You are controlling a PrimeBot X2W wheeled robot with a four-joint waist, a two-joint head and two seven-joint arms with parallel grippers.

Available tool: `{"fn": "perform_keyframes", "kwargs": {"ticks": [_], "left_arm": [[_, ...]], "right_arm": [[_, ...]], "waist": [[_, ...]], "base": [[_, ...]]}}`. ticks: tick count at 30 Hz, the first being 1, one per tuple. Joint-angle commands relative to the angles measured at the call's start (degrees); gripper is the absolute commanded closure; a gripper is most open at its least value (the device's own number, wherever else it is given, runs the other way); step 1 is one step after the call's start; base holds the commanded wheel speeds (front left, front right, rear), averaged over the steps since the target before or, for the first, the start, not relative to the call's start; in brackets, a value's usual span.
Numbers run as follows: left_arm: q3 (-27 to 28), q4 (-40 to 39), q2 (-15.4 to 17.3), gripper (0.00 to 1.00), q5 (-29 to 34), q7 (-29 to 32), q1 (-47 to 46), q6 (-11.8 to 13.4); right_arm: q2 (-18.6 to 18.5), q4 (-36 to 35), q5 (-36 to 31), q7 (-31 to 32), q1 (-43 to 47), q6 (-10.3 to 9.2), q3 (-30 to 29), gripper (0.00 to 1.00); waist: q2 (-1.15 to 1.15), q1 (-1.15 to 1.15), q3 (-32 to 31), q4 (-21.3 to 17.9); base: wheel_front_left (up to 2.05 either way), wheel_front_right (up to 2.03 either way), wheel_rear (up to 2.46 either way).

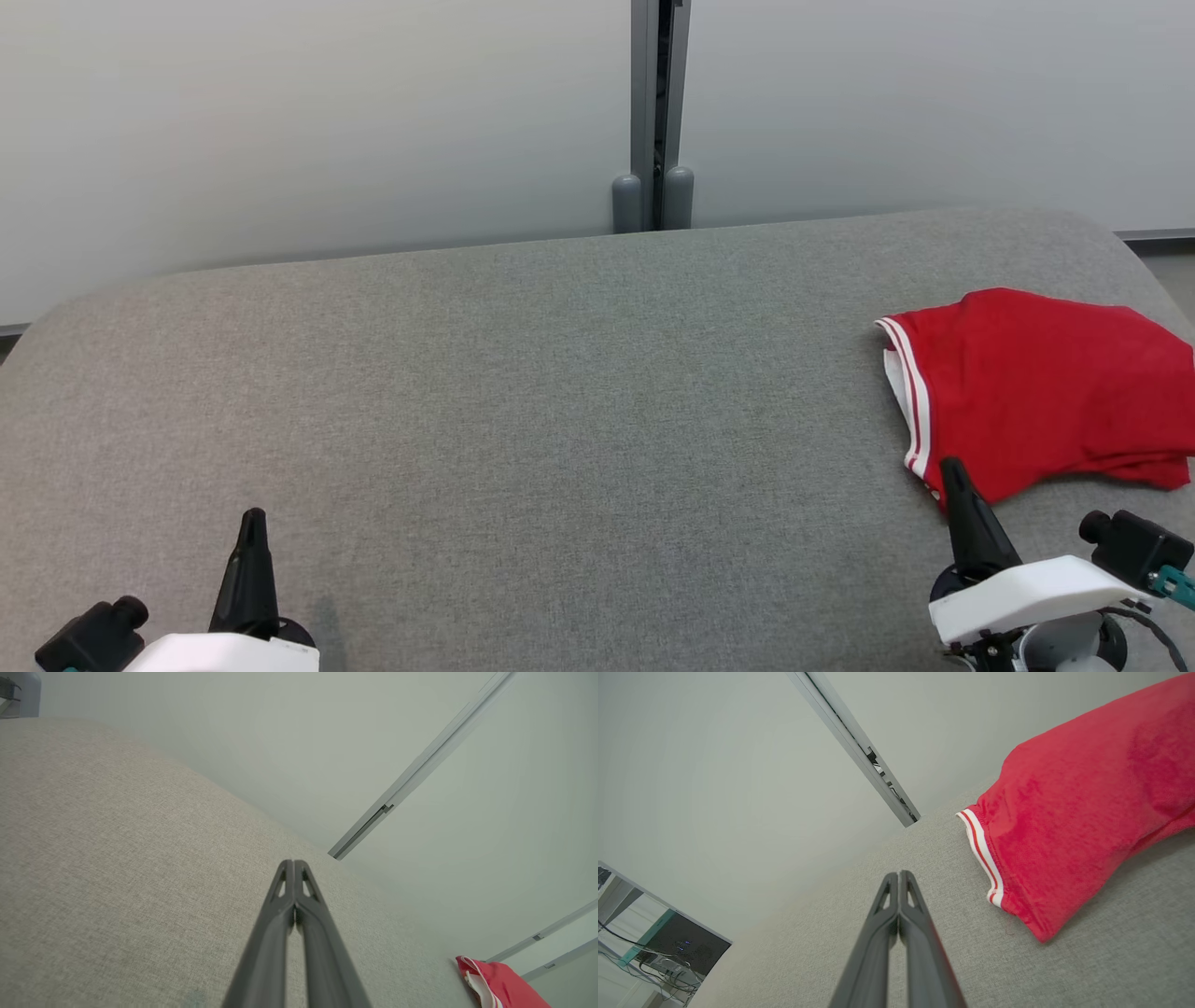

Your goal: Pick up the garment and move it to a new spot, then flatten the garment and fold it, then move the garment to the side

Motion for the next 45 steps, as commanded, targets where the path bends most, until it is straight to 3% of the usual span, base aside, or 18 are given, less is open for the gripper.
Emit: {"fn": "perform_keyframes", "kwargs": {"ticks": [1, 45], "left_arm": [[0.4, -0.88, 0.47, 1.0, -2.36, 0.51, -2.06, -0.27], [1.26, -0.59, 0.67, 1.0, -29.57, 8.22, -5.76, -1.63]], "right_arm": [[-0.28, -1.18, 2.43, 0.62, -1.26, 0.0, -0.78, 1.0], [0.04, -3.12, 29.89, 8.26, -1.29, 0.01, -6.8, 1.0]], "waist": [[0.0, 0.0, 0.02, 0.06], [0.0, 0.0, 0.48, 1.46]], "base": [[0.0, 0.0, 0.0], [0.0, 0.0, 0.0]]}}
